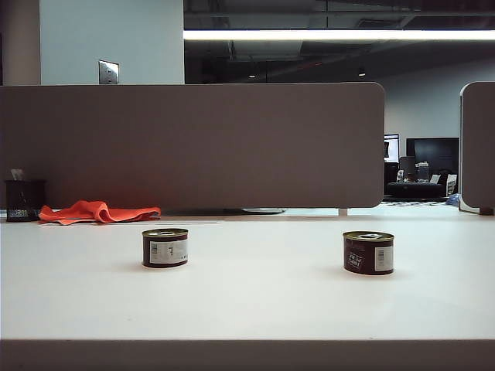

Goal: Stack a can of tomatoes on the right onto the can of tomatoes on the left.

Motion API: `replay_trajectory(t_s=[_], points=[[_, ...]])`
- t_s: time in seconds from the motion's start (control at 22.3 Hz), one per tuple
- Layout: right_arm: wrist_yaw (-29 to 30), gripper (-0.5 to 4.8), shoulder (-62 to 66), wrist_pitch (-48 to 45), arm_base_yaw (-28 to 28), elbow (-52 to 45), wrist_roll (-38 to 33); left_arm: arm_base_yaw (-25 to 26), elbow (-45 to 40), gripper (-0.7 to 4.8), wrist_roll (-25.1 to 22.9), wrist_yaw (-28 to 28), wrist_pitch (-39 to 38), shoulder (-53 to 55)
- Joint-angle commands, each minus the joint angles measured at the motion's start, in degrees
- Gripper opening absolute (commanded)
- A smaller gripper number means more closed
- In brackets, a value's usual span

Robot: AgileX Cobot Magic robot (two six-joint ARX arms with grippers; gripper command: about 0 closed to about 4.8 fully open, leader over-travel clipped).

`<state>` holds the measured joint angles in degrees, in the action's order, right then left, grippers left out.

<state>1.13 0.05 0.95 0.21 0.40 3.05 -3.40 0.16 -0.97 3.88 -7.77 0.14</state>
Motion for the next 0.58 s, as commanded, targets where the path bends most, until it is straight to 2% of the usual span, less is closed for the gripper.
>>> replay_trajectory(t_s=[0.04,0.45,0.58], points=[[0.2,-0.01,-0.1,-2.5,0.0,-0.3,0.1,0.1,0.3,-0.05,0.8,-0.1,1.5,0.0],[0.0,-0.02,-0.1,-3.0,0.0,-0.2,-0.7,0.1,0.5,-0.06,0.9,-0.1,1.9,0.0],[-1.4,-0.03,-0.1,-5.7,0.0,2.1,-8.5,0.1,5.4,-0.06,5.1,0.0,3.3,0.0]])
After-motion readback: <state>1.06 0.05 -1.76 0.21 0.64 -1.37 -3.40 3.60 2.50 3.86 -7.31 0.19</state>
